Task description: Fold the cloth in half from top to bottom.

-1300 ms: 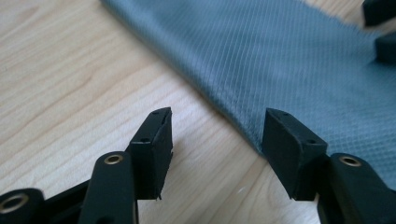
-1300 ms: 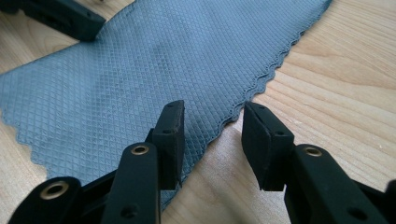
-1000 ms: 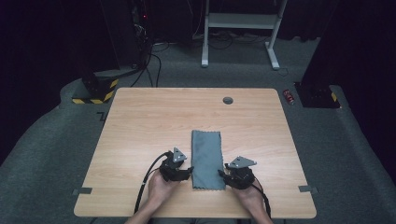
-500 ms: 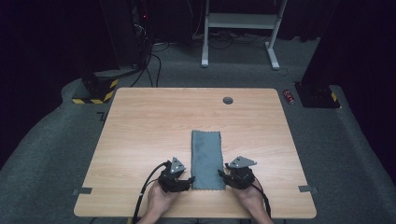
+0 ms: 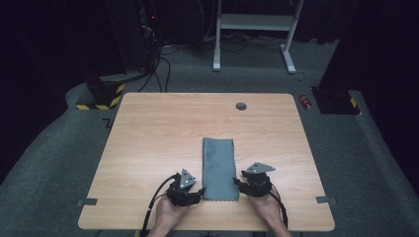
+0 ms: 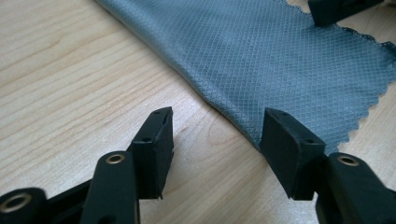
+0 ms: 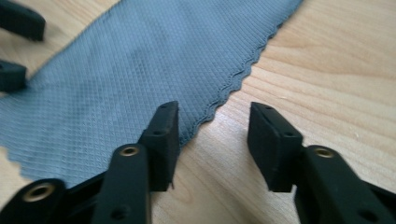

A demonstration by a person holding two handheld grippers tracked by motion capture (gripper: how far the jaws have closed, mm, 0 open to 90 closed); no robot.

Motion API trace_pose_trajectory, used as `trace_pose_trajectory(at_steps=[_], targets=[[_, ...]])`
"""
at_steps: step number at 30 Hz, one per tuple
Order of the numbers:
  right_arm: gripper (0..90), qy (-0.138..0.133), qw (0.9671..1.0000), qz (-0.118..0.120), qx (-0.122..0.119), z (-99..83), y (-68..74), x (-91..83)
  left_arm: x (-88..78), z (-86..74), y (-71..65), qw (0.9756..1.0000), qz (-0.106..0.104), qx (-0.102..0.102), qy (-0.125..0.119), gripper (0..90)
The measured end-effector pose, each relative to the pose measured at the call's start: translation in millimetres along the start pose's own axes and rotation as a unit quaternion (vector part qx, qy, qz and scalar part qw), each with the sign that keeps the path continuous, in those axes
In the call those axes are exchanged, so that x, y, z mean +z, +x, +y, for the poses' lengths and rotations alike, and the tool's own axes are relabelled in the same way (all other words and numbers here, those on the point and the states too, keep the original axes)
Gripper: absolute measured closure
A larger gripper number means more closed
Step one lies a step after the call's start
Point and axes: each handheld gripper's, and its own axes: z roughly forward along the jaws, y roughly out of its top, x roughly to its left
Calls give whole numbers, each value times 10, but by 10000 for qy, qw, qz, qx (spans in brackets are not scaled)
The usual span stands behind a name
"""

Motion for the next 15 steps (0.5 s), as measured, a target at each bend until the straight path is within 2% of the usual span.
trace_pose_trajectory(at_steps=[1, 2, 4, 5, 7, 9, 12, 15], targets=[[557, 5, 9999, 87, 85, 6, -33, -5, 1, 12, 22, 9999, -130, -72, -30, 454], [557, 5, 9999, 87, 85, 6, -33, -5, 1, 12, 22, 9999, -130, -72, -30, 462], [586, 28, 9993, 215, 314, 29, -139, -28, -5, 49, 79, 9992, -272, -235, -150, 464], [588, 57, 9993, 200, 313, 45, -151, -33, 2, 96, 137, 9987, -320, -341, -195, 461], [595, 66, 9995, 180, 267, 72, -173, -37, 29, 159, 219, 9983, -324, -435, -194, 454], [608, 101, 9988, 276, 384, 101, -200, -29, 71, 229, 308, 9981, -301, -518, -173, 452], [626, 107, 9994, 199, 275, 163, -222, -6, 122, 332, 448, 9976, -257, -611, -181, 449], [633, 95, 9990, 246, 359, 229, -271, 32, 164, 434, 567, 9973, -189, -690, -168, 448]])
